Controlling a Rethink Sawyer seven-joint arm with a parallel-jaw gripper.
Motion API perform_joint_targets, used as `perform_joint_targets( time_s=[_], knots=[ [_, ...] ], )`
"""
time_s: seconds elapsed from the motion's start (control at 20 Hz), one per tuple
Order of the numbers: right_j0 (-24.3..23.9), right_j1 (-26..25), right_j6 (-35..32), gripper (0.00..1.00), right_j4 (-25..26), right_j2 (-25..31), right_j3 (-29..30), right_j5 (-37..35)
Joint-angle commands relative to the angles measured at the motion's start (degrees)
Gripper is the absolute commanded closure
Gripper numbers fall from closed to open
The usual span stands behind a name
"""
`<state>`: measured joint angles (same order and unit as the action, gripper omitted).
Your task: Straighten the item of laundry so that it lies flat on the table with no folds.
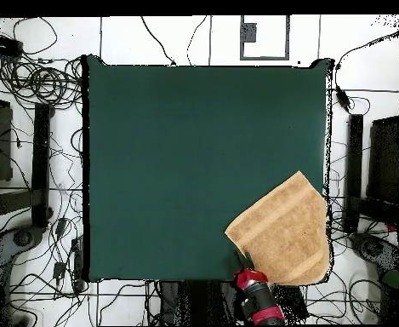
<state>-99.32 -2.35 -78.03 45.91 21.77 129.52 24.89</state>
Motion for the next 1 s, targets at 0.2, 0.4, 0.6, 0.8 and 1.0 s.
perform_joint_targets(
  time_s=[0.2, 0.4, 0.6, 0.8, 1.0],
  knots=[
    [-6.55, -10.06, -7.01, 0.0, 9.72, 11.56, -18.39, -16.68],
    [-10.84, -14.06, -2.49, 0.0, 10.87, 15.12, -20.99, -24.03],
    [-9.71, -12.49, -2.96, 0.0, 9.46, 15.28, -20.4, -24.34],
    [-6.82, -9.87, -5.17, 0.0, 8.22, 13.25, -20.18, -22.99],
    [-2.89, -7.41, -5.36, 0.0, 8.19, 10.92, -22.29, -22.53]
  ],
)
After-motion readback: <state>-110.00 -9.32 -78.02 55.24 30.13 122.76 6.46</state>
